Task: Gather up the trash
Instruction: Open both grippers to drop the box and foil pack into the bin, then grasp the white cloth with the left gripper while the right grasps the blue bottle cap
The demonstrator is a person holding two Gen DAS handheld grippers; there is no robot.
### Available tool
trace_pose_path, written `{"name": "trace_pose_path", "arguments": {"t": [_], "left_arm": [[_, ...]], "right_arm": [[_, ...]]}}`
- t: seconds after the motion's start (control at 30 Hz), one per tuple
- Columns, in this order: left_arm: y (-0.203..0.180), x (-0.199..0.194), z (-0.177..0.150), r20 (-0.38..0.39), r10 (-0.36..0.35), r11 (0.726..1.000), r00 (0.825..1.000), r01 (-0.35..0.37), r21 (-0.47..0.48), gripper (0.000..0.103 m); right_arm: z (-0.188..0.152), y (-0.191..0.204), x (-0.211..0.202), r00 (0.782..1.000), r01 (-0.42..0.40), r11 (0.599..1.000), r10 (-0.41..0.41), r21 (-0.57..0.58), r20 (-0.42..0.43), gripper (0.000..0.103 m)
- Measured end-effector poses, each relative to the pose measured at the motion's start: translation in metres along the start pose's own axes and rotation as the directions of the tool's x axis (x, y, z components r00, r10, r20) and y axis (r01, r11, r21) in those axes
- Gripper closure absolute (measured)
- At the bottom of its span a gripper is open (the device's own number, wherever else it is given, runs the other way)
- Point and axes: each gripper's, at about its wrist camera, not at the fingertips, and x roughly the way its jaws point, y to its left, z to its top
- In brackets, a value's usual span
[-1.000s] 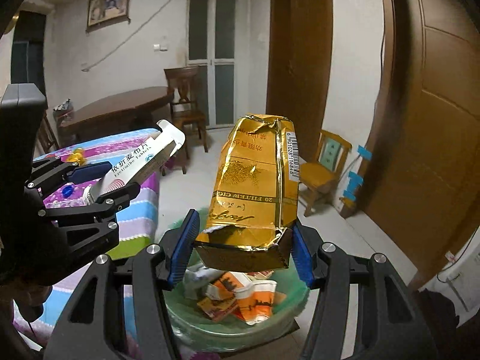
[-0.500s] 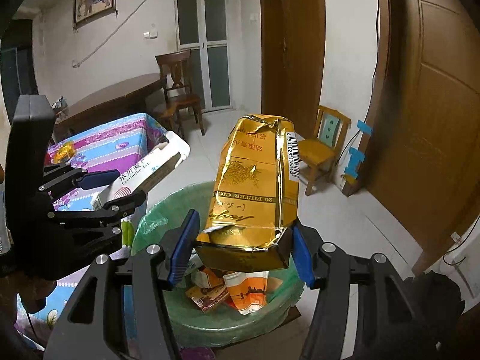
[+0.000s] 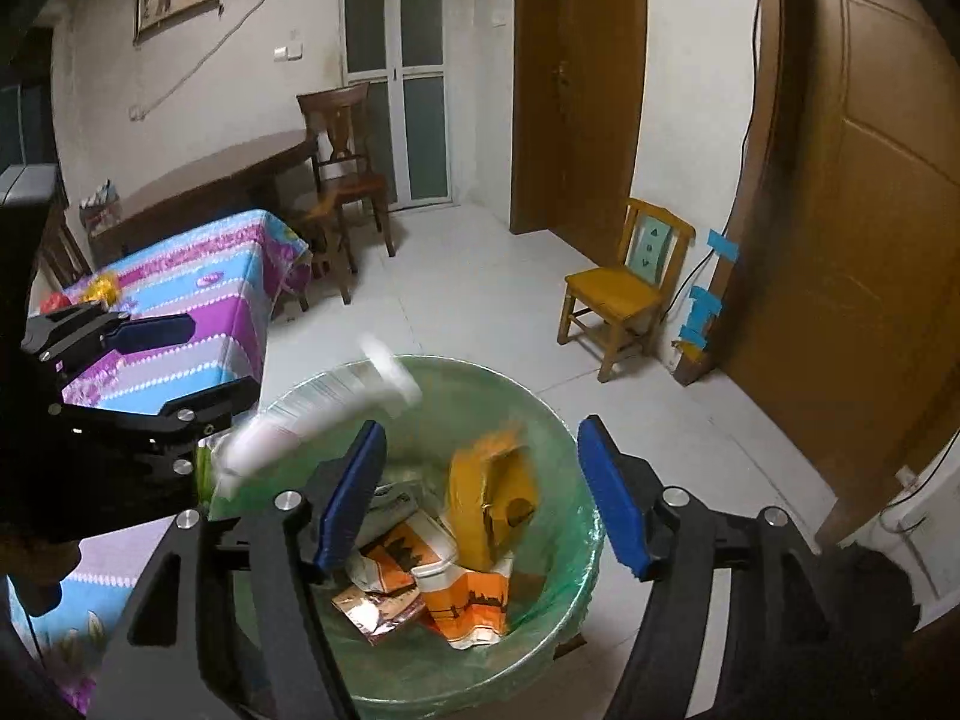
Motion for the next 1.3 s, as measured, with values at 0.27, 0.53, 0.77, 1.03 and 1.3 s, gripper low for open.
{"name": "trace_pose_path", "arguments": {"t": [0.27, 0.53, 0.77, 1.03, 1.3], "left_arm": [[-0.001, -0.016, -0.018, 0.02, 0.036, 0.999, 0.999, -0.036, -0.012, 0.034], [0.013, -0.033, -0.046, 0.004, 0.06, 0.997, 0.998, -0.059, -0.041, 0.033], [0.028, -0.066, -0.082, 0.017, 0.098, 0.994, 0.995, -0.097, -0.054, 0.029], [0.063, -0.134, -0.152, 0.068, 0.101, 0.991, 0.993, -0.094, -0.094, 0.025], [0.16, -0.23, -0.241, 0.115, 0.169, 0.941, 0.979, -0.125, -0.314, 0.025]], "right_arm": [[-0.009, 0.005, -0.014, 0.999, -0.013, 1.0, 0.013, 0.006, 0.033, 0.039], [-0.008, 0.021, -0.033, 0.994, -0.046, 0.999, 0.044, 0.01, 0.098, 0.039], [-0.013, 0.047, -0.063, 0.974, -0.091, 0.996, 0.086, 0.016, 0.211, 0.039], [-0.032, 0.079, -0.091, 0.924, -0.168, 0.985, 0.143, 0.039, 0.353, 0.039], [-0.04, 0.116, -0.076, 0.918, -0.252, 0.968, 0.238, 0.003, 0.318, 0.039]]}}
